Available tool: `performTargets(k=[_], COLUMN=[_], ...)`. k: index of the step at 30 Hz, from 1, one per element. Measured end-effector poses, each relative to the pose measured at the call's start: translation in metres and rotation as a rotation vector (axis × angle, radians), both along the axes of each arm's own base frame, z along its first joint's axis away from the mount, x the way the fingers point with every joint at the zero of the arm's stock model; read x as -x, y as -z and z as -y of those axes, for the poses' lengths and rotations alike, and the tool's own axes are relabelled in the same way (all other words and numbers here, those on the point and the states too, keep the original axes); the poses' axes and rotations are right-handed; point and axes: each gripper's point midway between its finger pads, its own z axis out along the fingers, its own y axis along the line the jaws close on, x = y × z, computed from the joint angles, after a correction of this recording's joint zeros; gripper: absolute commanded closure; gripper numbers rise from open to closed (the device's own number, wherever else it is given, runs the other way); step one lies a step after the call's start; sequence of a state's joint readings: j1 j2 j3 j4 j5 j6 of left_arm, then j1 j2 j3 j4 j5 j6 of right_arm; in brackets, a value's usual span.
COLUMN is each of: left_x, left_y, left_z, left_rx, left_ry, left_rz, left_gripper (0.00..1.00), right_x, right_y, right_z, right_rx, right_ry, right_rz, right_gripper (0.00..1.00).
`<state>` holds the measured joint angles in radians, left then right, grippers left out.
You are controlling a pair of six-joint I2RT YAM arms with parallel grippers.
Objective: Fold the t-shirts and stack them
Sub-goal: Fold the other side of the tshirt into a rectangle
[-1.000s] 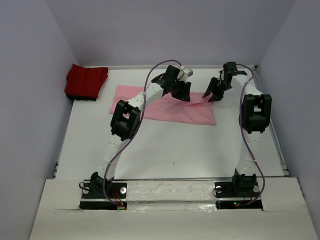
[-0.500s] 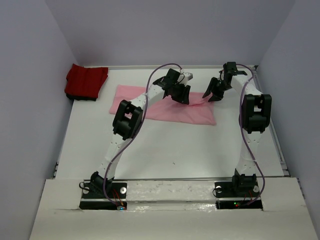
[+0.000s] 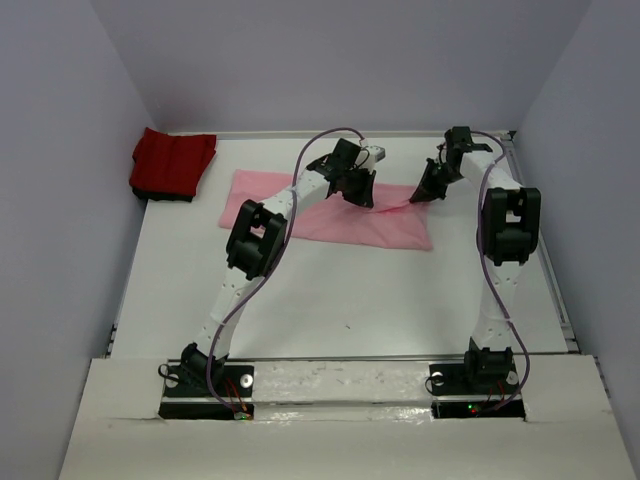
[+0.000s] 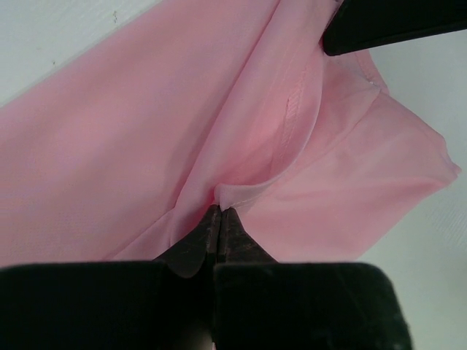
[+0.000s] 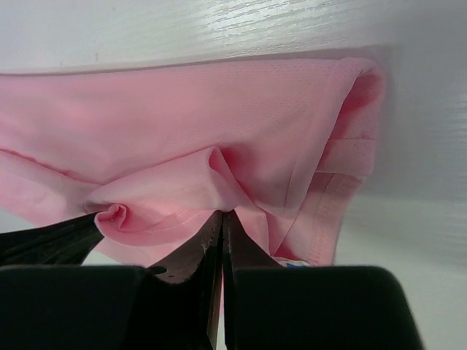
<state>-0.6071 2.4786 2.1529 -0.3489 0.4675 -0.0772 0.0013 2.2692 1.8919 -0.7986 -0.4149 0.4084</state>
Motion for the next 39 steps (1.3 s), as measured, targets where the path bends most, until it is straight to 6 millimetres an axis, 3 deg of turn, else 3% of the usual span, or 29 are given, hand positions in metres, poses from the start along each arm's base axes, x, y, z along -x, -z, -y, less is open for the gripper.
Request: performTargets(k=[3, 5, 6, 9, 13, 16, 23, 28, 30, 32, 39], left_x=[-0.001, -0.003, -0.004, -0.006, -0.007, -0.007, -0.008, -0.009, -0.009, -0.010, -0.011], left_y=[0.000, 0.000, 0.000, 0.000, -0.001, -0.001, -0.003, -0.006, -0.009, -0.011, -0.021], left_z=[0.000, -0.001, -0.001, -0.001, -0.002, -0.001, 0.000, 0.000, -0.001, 0.000, 0.000], left_rx=[-0.003, -0.004, -0.005, -0.008, -0.009, -0.008, -0.001, 0.002, 0.004, 0.006, 0.016], left_ry=[-0.006, -0.010, -0.014, -0.020, -0.026, -0.030, -0.036, -0.038, -0.039, -0.040, -0.046], left_rz=[0.005, 0.011, 0.015, 0.022, 0.025, 0.024, 0.024, 0.030, 0.034, 0.038, 0.051], left_gripper=[0.98, 0.98, 0.98, 0.99, 0.99, 0.99, 0.99, 0.99, 0.99, 0.99, 0.99], right_x=[0.001, 0.002, 0.003, 0.003, 0.002, 0.003, 0.003, 0.001, -0.001, -0.004, -0.009], right_y=[0.011, 0.017, 0.020, 0.020, 0.018, 0.015, 0.014, 0.012, 0.011, 0.008, 0.007], right_z=[0.000, 0.000, 0.000, -0.001, -0.002, -0.001, -0.001, -0.001, -0.001, -0.001, -0.002], right_rx=[0.000, 0.000, -0.001, -0.005, -0.010, -0.007, -0.003, -0.006, -0.006, -0.008, -0.018], right_ry=[0.000, 0.001, 0.004, 0.006, 0.004, 0.004, 0.008, 0.015, 0.015, 0.018, 0.028], right_rz=[-0.023, -0.037, -0.044, -0.044, -0.038, -0.033, -0.025, -0.020, -0.015, -0.005, 0.006], right_gripper=[0.93, 0.82, 0.66, 0.54, 0.45, 0.45, 0.53, 0.79, 0.82, 0.99, 1.00])
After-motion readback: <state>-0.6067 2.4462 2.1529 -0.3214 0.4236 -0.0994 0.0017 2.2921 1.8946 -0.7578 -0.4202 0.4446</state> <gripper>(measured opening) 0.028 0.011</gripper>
